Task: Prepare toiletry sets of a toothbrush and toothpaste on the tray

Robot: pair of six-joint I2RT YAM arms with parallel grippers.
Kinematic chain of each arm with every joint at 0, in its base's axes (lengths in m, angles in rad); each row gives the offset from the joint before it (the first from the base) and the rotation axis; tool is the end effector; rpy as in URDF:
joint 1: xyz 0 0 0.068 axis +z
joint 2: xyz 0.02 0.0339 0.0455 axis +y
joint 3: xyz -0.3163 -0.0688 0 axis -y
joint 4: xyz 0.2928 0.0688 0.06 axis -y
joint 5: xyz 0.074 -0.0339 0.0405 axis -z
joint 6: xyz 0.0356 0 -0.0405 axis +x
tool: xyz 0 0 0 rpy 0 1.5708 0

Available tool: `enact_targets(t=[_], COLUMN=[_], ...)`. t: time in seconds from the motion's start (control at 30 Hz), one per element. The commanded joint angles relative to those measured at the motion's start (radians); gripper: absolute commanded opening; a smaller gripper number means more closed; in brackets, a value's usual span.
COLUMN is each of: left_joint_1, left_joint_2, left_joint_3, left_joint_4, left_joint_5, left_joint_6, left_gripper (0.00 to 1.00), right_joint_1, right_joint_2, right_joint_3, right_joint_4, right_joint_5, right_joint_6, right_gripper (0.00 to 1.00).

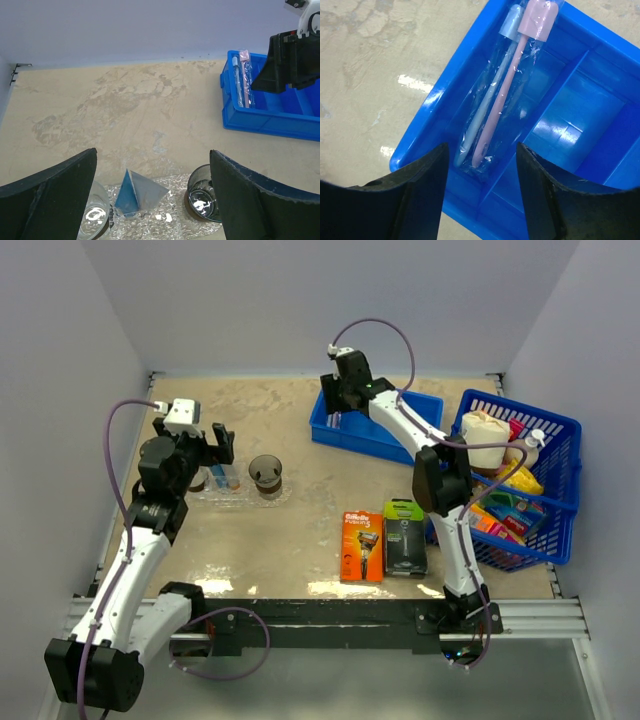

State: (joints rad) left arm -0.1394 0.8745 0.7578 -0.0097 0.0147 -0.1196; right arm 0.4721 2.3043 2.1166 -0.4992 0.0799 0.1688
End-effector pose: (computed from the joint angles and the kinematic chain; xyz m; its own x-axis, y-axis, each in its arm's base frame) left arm 0.2214 -0.0316 0.3679 -0.1423 -0.1005 -0.9847 0.1374 0.9832 -0.1202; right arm 0.5493 0.2773 0.2833 -0.6237 -0.1304 -0.7707 -0.2978 0.9513 0.0800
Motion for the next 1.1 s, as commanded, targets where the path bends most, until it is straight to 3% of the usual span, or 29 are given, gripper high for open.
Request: enact_targets(t=[0.0, 0.53, 1.07], left_joint_1=[-0.008, -0.009, -0.014], left_joint_2=[-0.012, -0.009, -0.009], left_joint_3=[0.000, -0.003, -0.006], left_joint_4=[0.040, 0.043, 0.048], left_joint_5=[0.011, 0.014, 0.019], left_joint_6=[-0.002, 0.001, 0.001], left_gripper=[0.98, 0.98, 0.98], right_joint_1=[0.000, 0.002, 0.000], right_joint_2=[0.010, 0.107, 0.138], right_joint_3=[0.060, 0.083, 0.065], right_joint_4=[0.057, 0.159, 0.171], right_joint_5=[0.072, 0.133, 0.207], right_joint_6=[0.017, 0.041, 0.069], right_gripper=[0.57, 0.45, 0.41])
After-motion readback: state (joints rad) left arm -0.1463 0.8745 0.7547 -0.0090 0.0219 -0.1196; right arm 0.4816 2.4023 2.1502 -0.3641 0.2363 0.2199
